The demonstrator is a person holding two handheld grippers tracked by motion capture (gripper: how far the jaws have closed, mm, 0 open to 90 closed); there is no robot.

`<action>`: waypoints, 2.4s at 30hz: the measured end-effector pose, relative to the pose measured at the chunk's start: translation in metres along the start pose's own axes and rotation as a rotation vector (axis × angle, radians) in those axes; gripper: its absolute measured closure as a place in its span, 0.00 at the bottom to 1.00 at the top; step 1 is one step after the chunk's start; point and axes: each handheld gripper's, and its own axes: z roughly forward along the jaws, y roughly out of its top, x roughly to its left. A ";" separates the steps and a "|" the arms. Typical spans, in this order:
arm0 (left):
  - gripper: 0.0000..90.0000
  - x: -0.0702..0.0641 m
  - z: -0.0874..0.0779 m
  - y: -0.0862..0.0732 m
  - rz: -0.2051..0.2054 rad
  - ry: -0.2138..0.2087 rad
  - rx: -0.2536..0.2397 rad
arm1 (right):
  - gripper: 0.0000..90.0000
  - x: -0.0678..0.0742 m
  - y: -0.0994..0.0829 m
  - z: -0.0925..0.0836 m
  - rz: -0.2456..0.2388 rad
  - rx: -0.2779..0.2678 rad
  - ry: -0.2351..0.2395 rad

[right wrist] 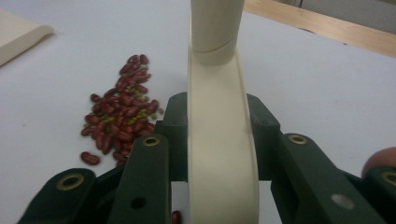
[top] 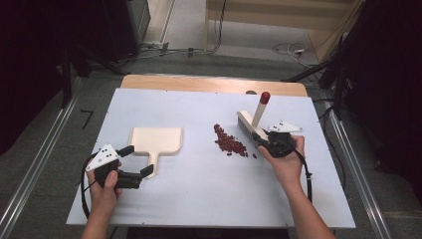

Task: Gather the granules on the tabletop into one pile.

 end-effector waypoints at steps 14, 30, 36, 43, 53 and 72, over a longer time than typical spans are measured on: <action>0.00 0.004 -0.004 -0.002 -0.023 0.067 -0.020 | 0.73 -0.014 0.003 -0.018 0.079 -0.034 -0.085; 0.00 0.009 -0.010 0.000 -0.033 0.059 -0.040 | 0.73 -0.006 0.026 0.000 -0.082 -0.057 0.090; 0.00 0.012 -0.010 -0.002 -0.048 0.049 -0.047 | 0.73 -0.016 0.068 0.046 -0.322 -0.046 0.217; 0.00 0.007 -0.008 -0.001 -0.040 0.030 -0.044 | 0.73 -0.014 0.086 0.090 -0.408 -0.005 0.302; 0.00 0.006 -0.007 -0.001 -0.037 0.023 -0.038 | 0.73 -0.010 0.070 0.085 -0.440 0.016 0.460; 0.00 0.003 -0.005 0.000 -0.034 0.011 -0.039 | 0.73 -0.014 0.045 0.051 -0.482 0.013 0.553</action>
